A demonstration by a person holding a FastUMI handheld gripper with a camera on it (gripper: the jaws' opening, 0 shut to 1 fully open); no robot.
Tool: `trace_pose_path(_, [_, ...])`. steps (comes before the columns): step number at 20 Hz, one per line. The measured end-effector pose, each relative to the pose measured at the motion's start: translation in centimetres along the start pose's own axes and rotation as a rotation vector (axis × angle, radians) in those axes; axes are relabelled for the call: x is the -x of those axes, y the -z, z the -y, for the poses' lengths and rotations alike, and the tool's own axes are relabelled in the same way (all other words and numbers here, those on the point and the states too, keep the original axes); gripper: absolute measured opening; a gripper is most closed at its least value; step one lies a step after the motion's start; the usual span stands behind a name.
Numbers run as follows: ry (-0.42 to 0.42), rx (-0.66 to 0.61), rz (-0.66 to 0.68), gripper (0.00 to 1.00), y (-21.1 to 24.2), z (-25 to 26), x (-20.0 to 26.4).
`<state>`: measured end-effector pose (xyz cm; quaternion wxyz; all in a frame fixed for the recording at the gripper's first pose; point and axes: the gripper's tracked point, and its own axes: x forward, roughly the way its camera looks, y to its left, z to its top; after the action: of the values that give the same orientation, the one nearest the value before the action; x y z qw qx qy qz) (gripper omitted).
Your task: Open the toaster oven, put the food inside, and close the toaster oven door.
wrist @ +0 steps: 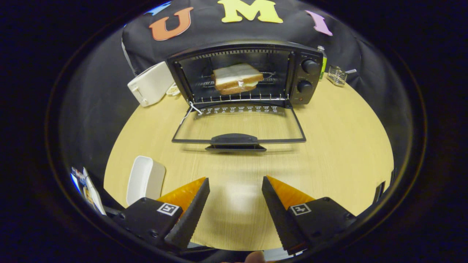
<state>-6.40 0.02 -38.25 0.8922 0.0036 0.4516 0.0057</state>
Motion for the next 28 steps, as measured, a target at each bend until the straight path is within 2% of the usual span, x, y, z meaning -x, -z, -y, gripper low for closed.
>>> trace_pose_path(5, [0.012, -0.032, -0.027, 0.95, -0.2, 0.0, -2.8])
trace_pose_path(14, [0.042, -0.002, -0.009, 0.95, -2.8, -0.1, -5.7])
trace_pose_path(18, [0.051, -0.034, -0.02, 0.95, -2.8, -0.5, -6.5])
trace_pose_path(22, [0.053, -0.056, 0.015, 0.95, -3.7, -0.9, -4.1])
trace_pose_path(25, [0.03, -0.112, 0.099, 0.94, -6.0, -1.5, -0.9])
trace_pose_path(28, [0.031, -0.094, 0.174, 0.94, -8.6, -1.8, 1.5])
